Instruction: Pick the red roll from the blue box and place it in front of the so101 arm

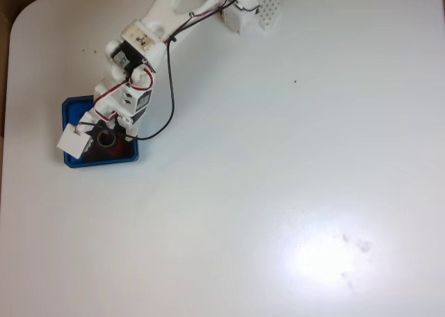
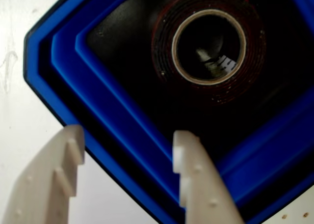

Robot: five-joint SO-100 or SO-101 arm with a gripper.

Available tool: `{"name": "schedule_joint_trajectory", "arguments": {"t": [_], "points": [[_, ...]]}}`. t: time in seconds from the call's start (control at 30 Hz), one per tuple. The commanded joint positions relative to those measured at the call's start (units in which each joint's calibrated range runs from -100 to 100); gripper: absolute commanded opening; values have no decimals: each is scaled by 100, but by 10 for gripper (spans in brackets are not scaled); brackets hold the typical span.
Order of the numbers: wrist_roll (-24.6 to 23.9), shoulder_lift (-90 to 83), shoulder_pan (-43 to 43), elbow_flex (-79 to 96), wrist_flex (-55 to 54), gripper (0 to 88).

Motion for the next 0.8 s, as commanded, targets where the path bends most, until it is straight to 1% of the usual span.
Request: {"name": "schedule_joint_trajectory", "arguments": {"t": [0.0,0.1,0.23,0.57,0.77], "points": [[9,84,225,-443,-556,166],[18,109,401,-452,-1018,166],[18,193,479,-452,-1323,166],[18,611,499,-452,-1505,166],[18,728,753,-452,-1554,166]]}}
